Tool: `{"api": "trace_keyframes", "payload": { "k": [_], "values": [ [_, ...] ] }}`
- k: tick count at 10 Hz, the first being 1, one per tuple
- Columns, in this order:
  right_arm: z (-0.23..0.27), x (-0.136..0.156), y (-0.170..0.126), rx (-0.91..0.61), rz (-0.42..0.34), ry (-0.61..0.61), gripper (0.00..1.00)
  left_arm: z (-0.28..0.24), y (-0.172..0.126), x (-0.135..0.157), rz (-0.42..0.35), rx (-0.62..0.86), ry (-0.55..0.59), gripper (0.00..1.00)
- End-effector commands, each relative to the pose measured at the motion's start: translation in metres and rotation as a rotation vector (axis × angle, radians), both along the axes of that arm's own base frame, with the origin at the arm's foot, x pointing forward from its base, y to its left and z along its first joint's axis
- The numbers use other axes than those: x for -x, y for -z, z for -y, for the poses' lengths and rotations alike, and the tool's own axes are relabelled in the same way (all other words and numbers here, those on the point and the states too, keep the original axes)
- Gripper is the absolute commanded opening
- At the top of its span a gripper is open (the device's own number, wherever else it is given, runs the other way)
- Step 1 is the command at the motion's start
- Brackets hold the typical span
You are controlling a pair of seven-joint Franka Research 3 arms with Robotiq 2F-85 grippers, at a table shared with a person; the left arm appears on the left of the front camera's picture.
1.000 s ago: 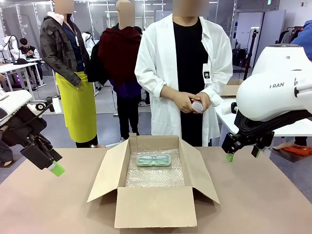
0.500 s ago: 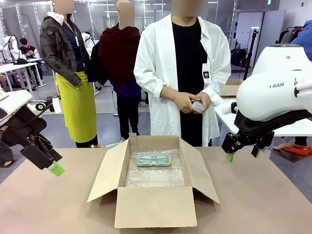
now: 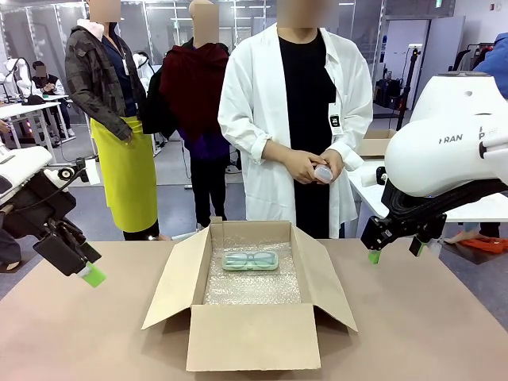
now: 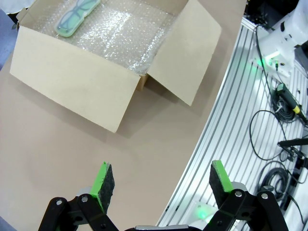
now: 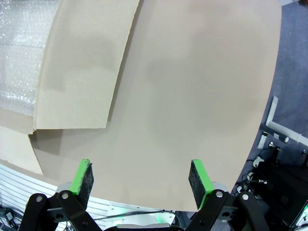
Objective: Pack the glasses set securely to prepare it for shipping.
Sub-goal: Put the Glasses case from the right side of the table into the Package Box.
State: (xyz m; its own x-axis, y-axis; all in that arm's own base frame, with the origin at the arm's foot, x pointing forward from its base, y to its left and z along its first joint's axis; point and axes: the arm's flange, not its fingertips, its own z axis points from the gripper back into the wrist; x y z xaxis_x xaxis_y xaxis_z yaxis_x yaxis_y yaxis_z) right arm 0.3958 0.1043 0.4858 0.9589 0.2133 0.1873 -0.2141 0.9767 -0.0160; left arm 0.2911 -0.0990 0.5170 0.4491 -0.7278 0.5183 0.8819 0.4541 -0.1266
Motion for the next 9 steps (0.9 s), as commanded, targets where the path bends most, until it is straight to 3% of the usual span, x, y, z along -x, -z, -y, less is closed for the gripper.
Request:
{"api": "trace_keyframes", "payload": {
  "k": [1,9],
  "values": [
    [0.0002,0.0017,-0.002,-0.001,0.004,-0.004,1.0,-0.002,-0.0008,0.0007,-0.005,0.02,0.026,1.0],
    [0.0002,0.0017,-0.002,-0.001,0.004,-0.004,1.0,-0.002,-0.0008,0.0007,-0.005,0.02,0.026,1.0]
  ]
}}
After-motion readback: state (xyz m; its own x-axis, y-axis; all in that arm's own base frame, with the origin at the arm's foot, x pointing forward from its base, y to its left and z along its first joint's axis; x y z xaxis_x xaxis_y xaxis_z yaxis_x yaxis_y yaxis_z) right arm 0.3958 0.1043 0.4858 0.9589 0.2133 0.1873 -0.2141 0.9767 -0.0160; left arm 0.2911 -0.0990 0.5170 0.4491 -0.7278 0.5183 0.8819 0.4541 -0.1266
